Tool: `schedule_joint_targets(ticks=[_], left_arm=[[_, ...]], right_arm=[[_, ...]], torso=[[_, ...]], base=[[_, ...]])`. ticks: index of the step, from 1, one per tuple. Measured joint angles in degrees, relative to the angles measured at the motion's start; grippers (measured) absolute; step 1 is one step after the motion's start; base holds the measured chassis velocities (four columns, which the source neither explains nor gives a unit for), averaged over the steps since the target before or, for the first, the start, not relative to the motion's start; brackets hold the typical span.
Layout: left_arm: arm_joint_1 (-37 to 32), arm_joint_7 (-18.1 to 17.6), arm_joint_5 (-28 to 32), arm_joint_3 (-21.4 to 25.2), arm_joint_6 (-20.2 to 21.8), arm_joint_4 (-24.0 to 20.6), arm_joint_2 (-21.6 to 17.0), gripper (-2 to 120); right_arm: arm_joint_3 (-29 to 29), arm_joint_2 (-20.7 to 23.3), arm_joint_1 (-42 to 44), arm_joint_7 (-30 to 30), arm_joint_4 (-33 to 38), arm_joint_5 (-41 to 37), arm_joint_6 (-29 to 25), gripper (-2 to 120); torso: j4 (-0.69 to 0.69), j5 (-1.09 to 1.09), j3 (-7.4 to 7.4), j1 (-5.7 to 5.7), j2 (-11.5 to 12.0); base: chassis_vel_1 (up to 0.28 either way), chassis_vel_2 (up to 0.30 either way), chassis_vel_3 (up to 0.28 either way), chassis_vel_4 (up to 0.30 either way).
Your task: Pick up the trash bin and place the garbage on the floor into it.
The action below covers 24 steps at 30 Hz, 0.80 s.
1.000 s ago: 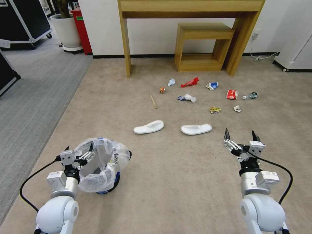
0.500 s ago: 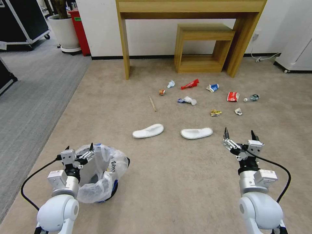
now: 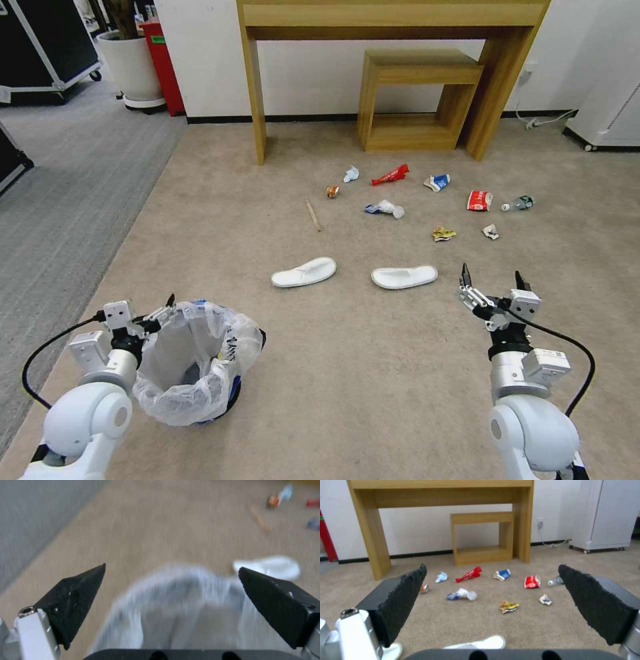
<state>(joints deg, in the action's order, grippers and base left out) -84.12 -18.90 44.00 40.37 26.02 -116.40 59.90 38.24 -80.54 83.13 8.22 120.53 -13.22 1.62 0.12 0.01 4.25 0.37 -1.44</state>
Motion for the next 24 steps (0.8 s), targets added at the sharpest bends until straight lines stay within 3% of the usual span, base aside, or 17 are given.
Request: schedule_joint_targets(ticks=[1, 5, 8, 9, 13, 16, 24], left_arm=[[0.00, 0.00, 0.00, 0.00, 0.00, 0.00, 0.00, 100], [-1.83, -6.83, 10.01, -1.05, 6.09, -2.75, -5.11, 100], [-2.04, -8.93, 14.39, -1.21, 8.14, -2.87, -7.97, 100], [-2.04, -8.93, 14.39, -1.21, 8.14, -2.87, -7.97, 100], [-2.01, -9.11, 17.07, -1.60, 8.78, 0.57, -13.83, 100], [-1.71, -8.40, 17.47, -1.76, 8.66, 2.57, -15.47, 100], [-1.14, -7.76, 18.80, -2.57, 8.60, 6.81, -16.14, 100]], right_arm=[[0.00, 0.00, 0.00, 0.00, 0.00, 0.00, 0.00, 100], [0.08, -0.02, -0.19, 0.30, -0.45, -0.12, -0.14, 100], [0.07, -0.10, -0.30, 0.36, -0.57, -0.17, -0.18, 100], [0.07, -0.10, -0.30, 0.36, -0.57, -0.17, -0.18, 100], [0.08, -0.28, -0.43, 0.42, -0.73, -0.18, -0.52, 100], [0.22, -0.32, -0.17, 0.44, -0.84, -0.11, -0.98, 100], [0.67, -0.28, 0.43, 0.64, -0.84, -0.05, -1.75, 100]], torso=[[0.00, 0.00, 0.00, 0.00, 0.00], [0.00, -0.01, 0.00, 0.00, 0.00], [0.00, 0.00, 0.00, 0.00, 0.00], [0.00, 0.00, 0.00, 0.00, 0.00], [0.00, -0.01, 0.00, 0.00, 0.00], [0.00, 0.00, 0.00, 0.00, 0.00], [0.00, 0.00, 0.00, 0.00, 0.00]], base=[[0.000, 0.000, 0.000, 0.000], [0.000, 0.000, 0.000, 0.000], [0.000, 0.000, 0.000, 0.000], [0.000, 0.000, 0.000, 0.000], [0.000, 0.000, 0.000, 0.000], [0.000, 0.000, 0.000, 0.000], [0.000, 0.000, 0.000, 0.000]])
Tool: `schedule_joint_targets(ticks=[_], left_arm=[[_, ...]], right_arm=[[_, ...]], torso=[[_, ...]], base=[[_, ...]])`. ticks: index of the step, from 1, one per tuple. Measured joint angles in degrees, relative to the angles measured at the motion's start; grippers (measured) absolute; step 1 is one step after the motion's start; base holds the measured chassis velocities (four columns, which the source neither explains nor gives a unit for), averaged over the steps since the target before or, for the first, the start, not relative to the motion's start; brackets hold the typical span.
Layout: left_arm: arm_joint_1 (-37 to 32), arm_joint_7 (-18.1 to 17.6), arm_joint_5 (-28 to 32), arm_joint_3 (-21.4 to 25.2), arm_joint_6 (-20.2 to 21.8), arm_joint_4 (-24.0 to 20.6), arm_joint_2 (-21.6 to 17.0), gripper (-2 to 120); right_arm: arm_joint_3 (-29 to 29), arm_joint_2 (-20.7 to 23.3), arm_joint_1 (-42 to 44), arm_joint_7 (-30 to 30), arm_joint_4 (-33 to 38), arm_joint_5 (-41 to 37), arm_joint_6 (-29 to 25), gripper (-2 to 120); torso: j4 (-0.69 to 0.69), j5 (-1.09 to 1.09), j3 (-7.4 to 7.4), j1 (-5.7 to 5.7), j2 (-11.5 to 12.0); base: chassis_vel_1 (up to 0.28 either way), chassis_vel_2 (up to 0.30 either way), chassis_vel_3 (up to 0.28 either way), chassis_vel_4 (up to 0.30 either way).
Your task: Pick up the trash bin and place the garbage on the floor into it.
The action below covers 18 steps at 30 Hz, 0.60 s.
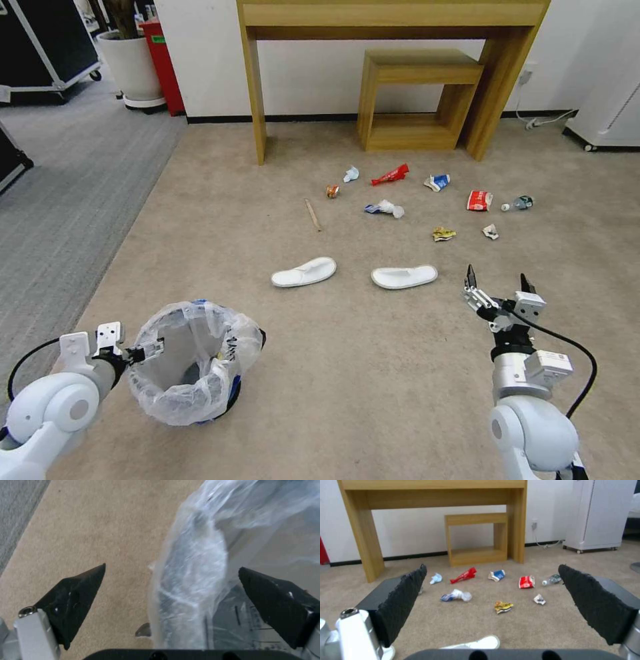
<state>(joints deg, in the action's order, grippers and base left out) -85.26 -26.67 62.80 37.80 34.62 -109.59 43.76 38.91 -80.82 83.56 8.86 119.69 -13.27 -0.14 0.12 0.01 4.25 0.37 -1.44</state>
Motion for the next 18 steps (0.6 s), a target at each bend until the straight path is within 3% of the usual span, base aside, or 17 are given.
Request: schedule_joint_targets(ticks=[18], left_arm=[[0.45, -0.69, 0.80, -3.19, 0.68, 2.12, -0.29, 97]], right_arm=[[-0.07, -0.34, -0.61, 0.19, -0.99, 0.15, -0.59, 100]], torso=[[0.00, -0.01, 0.00, 0.00, 0.00]], base=[[0.000, 0.000, 0.000, 0.000]])
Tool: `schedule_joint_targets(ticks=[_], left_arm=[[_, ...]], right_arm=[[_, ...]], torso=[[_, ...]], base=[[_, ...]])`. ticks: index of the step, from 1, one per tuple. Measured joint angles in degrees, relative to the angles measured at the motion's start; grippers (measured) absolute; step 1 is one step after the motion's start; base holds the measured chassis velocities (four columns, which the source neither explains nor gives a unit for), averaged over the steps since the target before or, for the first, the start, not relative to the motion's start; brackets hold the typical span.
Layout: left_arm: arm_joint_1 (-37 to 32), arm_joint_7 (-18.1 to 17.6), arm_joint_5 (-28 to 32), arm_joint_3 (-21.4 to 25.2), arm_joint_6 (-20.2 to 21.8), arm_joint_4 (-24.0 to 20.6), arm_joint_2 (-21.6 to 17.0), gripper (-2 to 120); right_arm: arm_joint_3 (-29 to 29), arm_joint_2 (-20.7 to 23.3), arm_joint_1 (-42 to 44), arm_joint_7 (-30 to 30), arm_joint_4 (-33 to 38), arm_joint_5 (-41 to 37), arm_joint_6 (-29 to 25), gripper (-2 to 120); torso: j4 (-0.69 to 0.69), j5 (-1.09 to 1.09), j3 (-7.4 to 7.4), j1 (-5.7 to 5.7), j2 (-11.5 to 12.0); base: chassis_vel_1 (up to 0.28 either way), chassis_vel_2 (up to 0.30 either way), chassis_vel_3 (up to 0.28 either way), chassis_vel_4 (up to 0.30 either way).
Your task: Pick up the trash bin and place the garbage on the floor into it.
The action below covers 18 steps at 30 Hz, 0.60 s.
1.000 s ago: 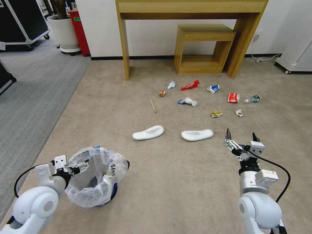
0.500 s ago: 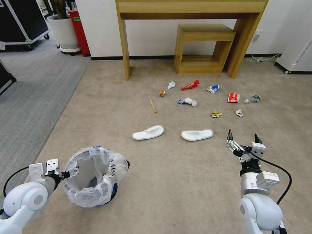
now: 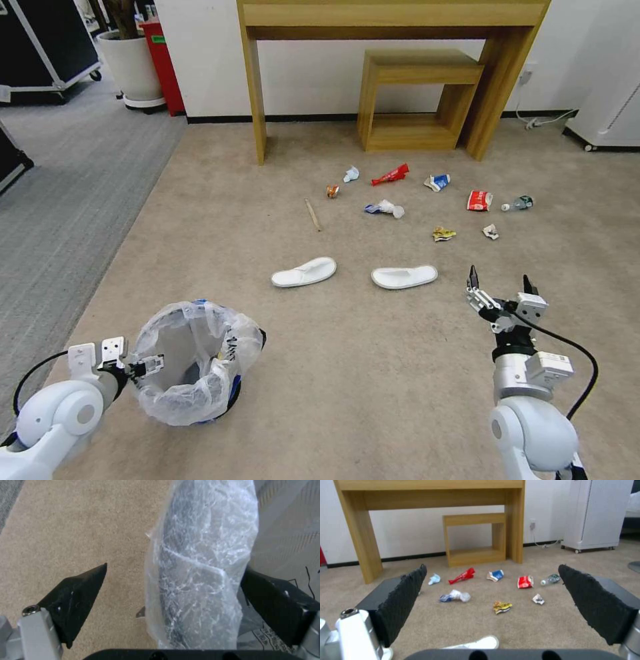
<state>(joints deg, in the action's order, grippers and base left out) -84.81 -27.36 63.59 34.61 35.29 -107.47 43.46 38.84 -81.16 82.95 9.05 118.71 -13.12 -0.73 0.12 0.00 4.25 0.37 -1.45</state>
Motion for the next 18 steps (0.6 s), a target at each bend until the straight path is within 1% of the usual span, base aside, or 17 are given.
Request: schedule_joint_targets(ticks=[4, 6, 7, 11, 12, 13, 15, 16, 18], left_arm=[[-0.09, -0.48, 0.51, -0.30, 0.12, -0.18, -0.17, 95], [-0.22, -0.61, 0.59, -0.53, 0.13, -0.33, -0.21, 86], [-0.22, -0.61, 0.59, -0.53, 0.13, -0.33, -0.21, 86], [-0.28, -0.67, 0.61, -0.83, 0.11, -0.23, -0.13, 69], [-0.28, -0.67, 0.61, -0.83, 0.11, -0.23, -0.13, 69], [-0.29, -0.69, 0.61, -0.88, 0.07, -0.11, -0.13, 63], [-0.40, -0.78, 0.63, -0.95, 0.16, 0.04, -0.23, 55], [-0.40, -0.78, 0.63, -0.95, 0.16, 0.04, -0.23, 55], [-0.62, -0.77, 0.64, -1.00, 0.36, 0.05, -0.32, 42]], right_arm=[[-0.05, -0.07, -0.04, 0.02, -0.03, 0.07, -0.08, 100], [-0.07, -0.13, -0.02, 0.03, -0.03, 0.15, -0.19, 100], [-0.07, -0.13, -0.02, 0.03, -0.03, 0.15, -0.19, 100], [-0.09, -0.20, 0.05, 0.03, -0.03, 0.34, -0.55, 100], [-0.09, -0.20, 0.05, 0.03, -0.03, 0.34, -0.55, 100], [-0.09, -0.21, 0.07, 0.03, -0.03, 0.39, -0.60, 100], [-0.09, -0.20, 0.12, 0.03, -0.03, 0.42, -0.67, 100], [-0.09, -0.20, 0.12, 0.03, -0.03, 0.42, -0.67, 100], [-0.08, -0.21, 0.19, 0.03, -0.03, 0.43, -0.76, 100]], torso=[[0.00, 0.00, 0.00, 0.00, 0.00], [0.00, -0.01, 0.00, 0.00, 0.00], [0.00, -0.01, 0.00, 0.00, 0.00], [0.00, -0.02, 0.00, 0.00, 0.00], [0.00, -0.02, 0.00, 0.00, 0.00], [0.00, -0.02, 0.00, 0.00, 0.00], [0.00, -0.03, 0.00, 0.00, 0.00], [0.00, -0.03, 0.00, 0.00, 0.00], [0.00, -0.04, -0.01, 0.00, 0.00]], base=[[0.000, 0.000, 0.000, 0.000], [0.000, 0.000, 0.000, 0.000], [0.000, 0.000, 0.000, 0.000], [0.000, 0.000, 0.000, 0.000], [0.000, 0.000, 0.000, 0.000], [0.000, 0.000, 0.000, 0.000], [0.000, 0.000, 0.000, 0.000], [0.000, 0.000, 0.000, 0.000], [0.000, 0.000, 0.000, 0.000]])
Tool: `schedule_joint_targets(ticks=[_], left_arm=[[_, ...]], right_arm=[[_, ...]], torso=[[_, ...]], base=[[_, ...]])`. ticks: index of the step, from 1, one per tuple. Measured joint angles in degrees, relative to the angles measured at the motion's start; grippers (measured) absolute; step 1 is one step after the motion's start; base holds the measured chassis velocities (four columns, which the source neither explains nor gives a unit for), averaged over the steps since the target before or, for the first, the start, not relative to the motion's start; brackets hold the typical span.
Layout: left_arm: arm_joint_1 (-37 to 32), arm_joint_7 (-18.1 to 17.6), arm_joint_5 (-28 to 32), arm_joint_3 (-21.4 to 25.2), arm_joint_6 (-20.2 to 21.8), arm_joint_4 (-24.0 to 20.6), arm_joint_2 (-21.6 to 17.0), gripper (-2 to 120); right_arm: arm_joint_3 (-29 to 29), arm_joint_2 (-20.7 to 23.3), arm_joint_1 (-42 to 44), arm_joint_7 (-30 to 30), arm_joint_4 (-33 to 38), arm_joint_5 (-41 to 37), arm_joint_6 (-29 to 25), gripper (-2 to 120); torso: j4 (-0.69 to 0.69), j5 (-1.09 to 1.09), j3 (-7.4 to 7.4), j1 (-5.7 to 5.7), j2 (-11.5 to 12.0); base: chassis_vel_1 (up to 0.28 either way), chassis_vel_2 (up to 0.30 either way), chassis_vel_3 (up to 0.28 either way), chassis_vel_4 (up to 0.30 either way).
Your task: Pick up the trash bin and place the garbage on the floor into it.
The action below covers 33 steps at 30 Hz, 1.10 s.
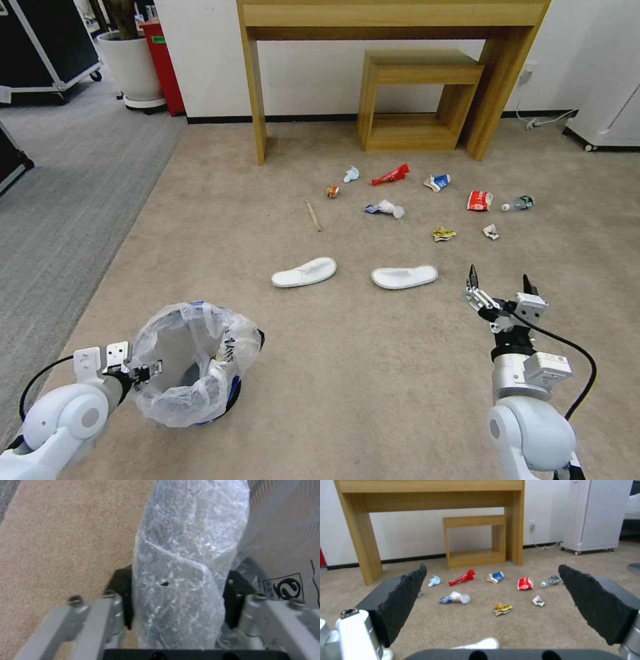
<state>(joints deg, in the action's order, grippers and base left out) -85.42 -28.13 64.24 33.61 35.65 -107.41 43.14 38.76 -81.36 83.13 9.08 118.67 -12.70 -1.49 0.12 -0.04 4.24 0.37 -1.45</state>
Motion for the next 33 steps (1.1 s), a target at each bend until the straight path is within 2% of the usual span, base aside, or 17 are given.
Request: schedule_joint_targets(ticks=[1, 5, 6, 9, 13, 24, 26, 33], left_arm=[[0.00, 0.00, 0.00, 0.00, 0.00, 0.00, 0.00, 42], [-0.39, 0.04, -0.40, -0.34, 0.02, -0.24, 0.04, 26], [-0.39, 0.04, -0.40, -0.34, 0.02, -0.24, 0.04, 26], [-0.48, 0.25, -0.58, -0.44, -0.24, -0.63, 0.24, 11], [-0.49, 0.68, -0.60, -0.18, -0.41, -1.24, 0.42, 2], [-0.47, 0.66, -0.32, 1.50, -0.84, -2.81, 1.95, 0], [-0.46, 0.42, -0.07, 2.13, -0.89, -3.26, 2.01, 0], [0.02, -1.84, 3.69, 4.02, -0.27, -7.44, 1.26, 0]], right_arm=[[0.00, 0.00, 0.00, 0.00, 0.00, 0.00, 0.00, 100], [0.03, -0.05, 0.15, 0.01, 0.05, 0.18, -0.29, 100], [0.03, -0.05, 0.15, 0.01, 0.05, 0.18, -0.29, 100], [0.03, -0.16, 0.27, 0.01, 0.15, 0.35, -0.42, 100], [-0.01, -0.26, 0.56, 0.07, 0.59, 0.40, -0.42, 100], [0.06, 0.15, 1.65, 0.28, 1.41, -0.20, -0.23, 100], [0.06, 0.19, 1.79, 0.30, 1.53, -0.22, -0.21, 100], [0.40, 0.43, 2.58, 0.49, 2.12, -0.68, -0.09, 100]], torso=[[0.00, 0.00, 0.00, 0.00, 0.00], [0.00, -0.01, 0.00, 0.00, 0.00], [0.00, -0.01, 0.00, 0.00, 0.00], [0.00, 0.04, 0.00, 0.00, 0.00], [0.01, 0.04, 0.00, 0.00, 0.00], [0.02, 0.12, 0.02, 0.01, 0.01], [0.02, 0.08, 0.02, 0.00, 0.00], [0.01, 0.05, 0.01, 0.01, 0.01]], base=[[0.000, 0.000, 0.000, 0.000], [0.000, 0.000, 0.000, 0.000], [0.000, 0.000, 0.000, 0.000], [0.000, 0.000, 0.000, 0.000], [0.000, 0.000, 0.000, 0.000], [0.000, 0.000, 0.000, 0.000], [0.000, 0.000, 0.000, 0.000], [0.000, 0.000, 0.000, 0.000]])
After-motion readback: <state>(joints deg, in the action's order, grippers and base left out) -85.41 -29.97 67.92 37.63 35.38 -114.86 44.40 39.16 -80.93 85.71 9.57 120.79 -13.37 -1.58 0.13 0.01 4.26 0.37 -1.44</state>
